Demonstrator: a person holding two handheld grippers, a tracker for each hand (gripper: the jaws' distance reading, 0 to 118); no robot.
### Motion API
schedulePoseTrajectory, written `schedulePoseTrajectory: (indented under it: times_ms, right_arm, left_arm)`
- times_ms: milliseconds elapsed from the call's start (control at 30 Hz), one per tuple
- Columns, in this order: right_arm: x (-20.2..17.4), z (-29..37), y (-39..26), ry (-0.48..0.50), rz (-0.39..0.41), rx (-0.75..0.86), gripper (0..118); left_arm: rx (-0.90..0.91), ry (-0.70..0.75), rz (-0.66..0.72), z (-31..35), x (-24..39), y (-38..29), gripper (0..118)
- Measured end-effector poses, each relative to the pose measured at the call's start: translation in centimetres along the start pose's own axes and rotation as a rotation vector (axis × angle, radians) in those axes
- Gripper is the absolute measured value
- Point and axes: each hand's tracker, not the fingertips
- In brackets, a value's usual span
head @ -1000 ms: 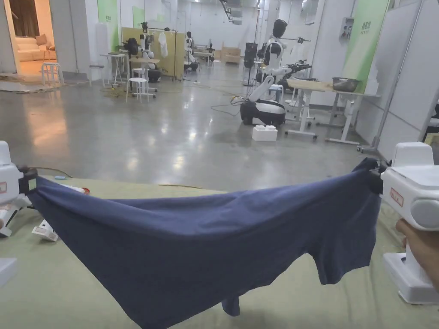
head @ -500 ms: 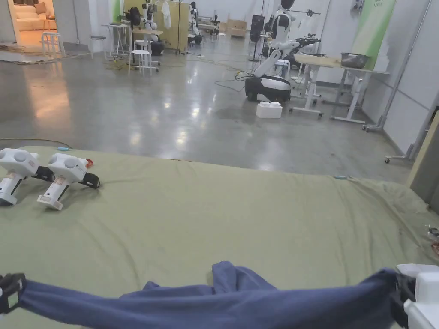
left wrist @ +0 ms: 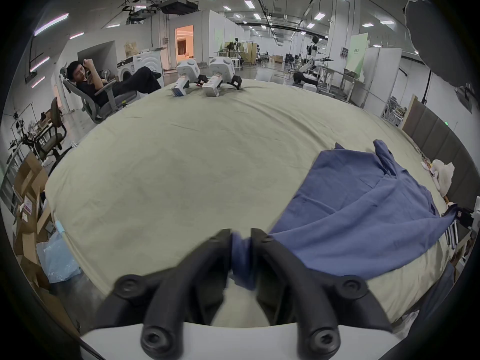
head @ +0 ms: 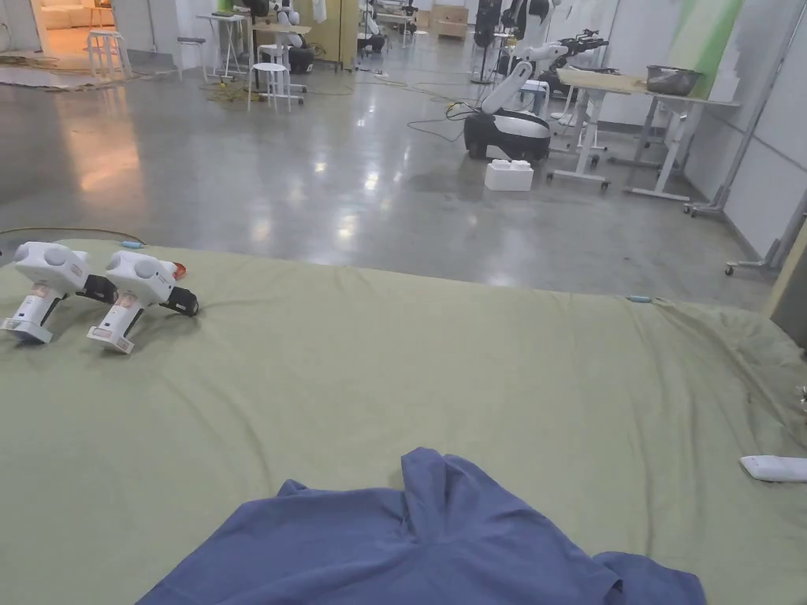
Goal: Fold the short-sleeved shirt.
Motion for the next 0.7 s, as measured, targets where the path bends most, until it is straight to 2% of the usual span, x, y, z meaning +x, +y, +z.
schedulePoseTrajectory:
  times_ms: [33, 133, 167, 300, 433, 500, 533, 600, 633, 667, 700]
  right_arm:
    - [-0.3, 0.6, 0.3, -0.02, 0.007, 0.017, 8]
    - [-1.2, 1.3, 1.6, -0.005, 0.002, 0.074, 85]
    - [-1.6, 1.6, 2.1, 0.018, -0.008, 0.114, 99]
    - [-4.8, 2.3, 5.0, 0.078, -0.019, 0.223, 99]
    - [-8.9, 2.4, 7.8, 0.149, -0.029, 0.321, 99]
    - [-10.6, 2.6, 8.7, 0.166, -0.054, 0.376, 94]
    - [-11.5, 2.8, 9.2, 0.161, -0.07, 0.408, 88]
    - [-12.7, 3.1, 10.0, 0.158, -0.09, 0.449, 63]
    - [-13.3, 3.3, 10.4, 0.165, -0.104, 0.481, 48]
    - [-13.8, 3.4, 10.6, 0.161, -0.107, 0.495, 27]
    - [-14.2, 3.5, 10.9, 0.152, -0.103, 0.508, 12]
  left_arm:
    - [0.019, 0.044, -0.009, 0.2, 0.1, 0.5, 31]
    - [0.072, 0.081, -0.021, 1.4, 1.4, 1.8, 67]
    - [0.087, 0.067, -0.022, 1.7, 2.0, 2.3, 71]
    - [0.178, -0.067, -0.055, 2.4, 5.1, 3.8, 71]
    - [0.331, -0.101, -0.116, 3.5, 9.7, 4.6, 70]
    - [0.407, -0.109, -0.152, 3.9, 11.7, 4.6, 64]
    - [0.434, -0.11, -0.16, 4.2, 12.7, 4.9, 59]
    - [0.489, -0.119, -0.169, 3.7, 13.7, 4.7, 44]
    - [0.511, -0.115, -0.17, 3.9, 14.4, 4.9, 36]
    - [0.533, -0.108, -0.16, 4.2, 15.0, 5.1, 21]
    - [0.557, -0.11, -0.146, 4.5, 15.3, 5.2, 9]
